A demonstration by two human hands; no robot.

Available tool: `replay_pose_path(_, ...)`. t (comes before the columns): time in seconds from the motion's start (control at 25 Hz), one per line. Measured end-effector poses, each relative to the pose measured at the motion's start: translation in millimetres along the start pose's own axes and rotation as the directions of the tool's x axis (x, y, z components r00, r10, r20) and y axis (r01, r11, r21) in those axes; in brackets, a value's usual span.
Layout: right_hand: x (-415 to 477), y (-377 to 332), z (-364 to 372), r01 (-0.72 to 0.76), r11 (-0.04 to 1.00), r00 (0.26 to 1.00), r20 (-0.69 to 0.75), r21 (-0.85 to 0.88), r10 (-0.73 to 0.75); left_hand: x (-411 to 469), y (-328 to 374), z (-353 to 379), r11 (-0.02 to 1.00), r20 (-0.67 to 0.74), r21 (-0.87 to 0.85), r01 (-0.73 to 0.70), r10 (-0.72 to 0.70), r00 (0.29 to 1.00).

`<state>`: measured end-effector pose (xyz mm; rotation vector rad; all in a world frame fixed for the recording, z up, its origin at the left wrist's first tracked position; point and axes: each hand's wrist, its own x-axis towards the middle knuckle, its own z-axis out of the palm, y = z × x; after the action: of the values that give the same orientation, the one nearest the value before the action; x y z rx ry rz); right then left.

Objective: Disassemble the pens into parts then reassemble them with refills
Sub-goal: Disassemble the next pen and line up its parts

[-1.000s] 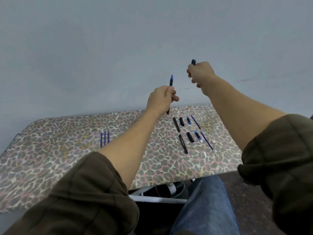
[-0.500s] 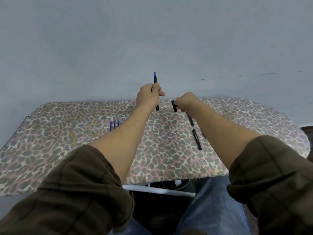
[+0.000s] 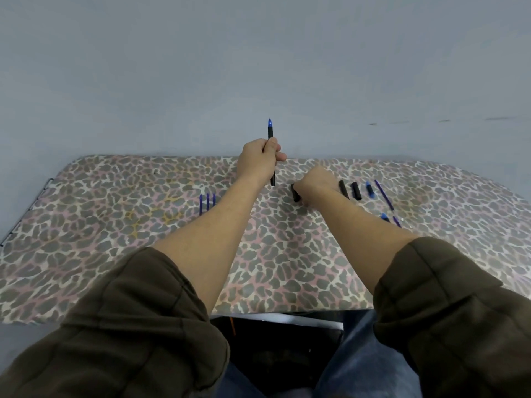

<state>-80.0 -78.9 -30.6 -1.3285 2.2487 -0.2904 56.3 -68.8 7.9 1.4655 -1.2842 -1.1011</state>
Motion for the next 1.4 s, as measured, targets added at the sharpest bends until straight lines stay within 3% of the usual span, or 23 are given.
replay_pose_path(0.28, 4.8, 5.3, -3.7, 0.006, 0.999, 0.999, -0.037, -0.035, -0.007, 1.3, -2.2, -1.5, 1.0, 0.028, 0.0, -0.004, 0.004, 1.0)
replay_pose_path(0.4, 1.4, 7.2, -9.9, 0.031, 0.999, 0.999, 0.013, 0.008, -0.031, -2.7, -2.8, 1.3, 1.0, 0.045, 0.01, -0.009, 0.009, 0.999)
replay_pose_path(0.52, -8.8, -1.5, -33.9, 0.126, 0.957, 0.991, -0.066, 0.26, -0.113, -7.0, 0.4, 1.5, 0.999, 0.049, 0.033, -0.026, 0.024, 0.999)
replay_pose_path(0.6, -19.4, -14.2, -58.2, 0.224, 0.865, 0.972, -0.171, 0.448, -0.163, -9.9, 5.1, 2.5, 0.997, 0.056, 0.07, -0.044, 0.04, 0.998)
replay_pose_path(0.68, -33.2, -29.0, -80.6, 0.308, 0.795, 0.95, -0.207, 0.522, -0.233, -14.5, 14.3, 5.6, 0.992, 0.069, 0.109, -0.07, 0.063, 0.996)
replay_pose_path(0.8, -52.3, -41.2, -101.2, 0.392, 0.804, 0.918, -0.248, 0.447, -0.31, -23.6, 33.0, 12.4, 0.976, 0.084, 0.17, -0.135, 0.122, 0.989)
replay_pose_path(0.96, -62.5, -36.1, -118.7, 0.391, 0.839, 0.908, -0.307, 0.378, -0.285, -34.7, 51.4, 15.7, 0.962, 0.084, 0.195, -0.191, 0.178, 0.98)
replay_pose_path(1.12, -75.4, -34.1, -137.5, 0.446, 0.831, 0.885, -0.303, 0.332, -0.353, -42.1, 66.4, 21.2, 0.945, 0.098, 0.245, -0.216, 0.198, 0.975)
replay_pose_path(1.24, -78.3, -26.9, -149.1, 0.474, 0.79, 0.878, -0.278, 0.389, -0.39, -43.4, 75.3, 23.4, 0.926, 0.145, 0.269, -0.264, 0.232, 0.962)
replay_pose_path(1.4, -77.2, -10.7, -163.8, 0.541, 0.677, 0.824, -0.153, 0.499, -0.546, -44.6, 79.7, 18.7, 0.948, 0.22, 0.114, -0.297, 0.267, 0.938)
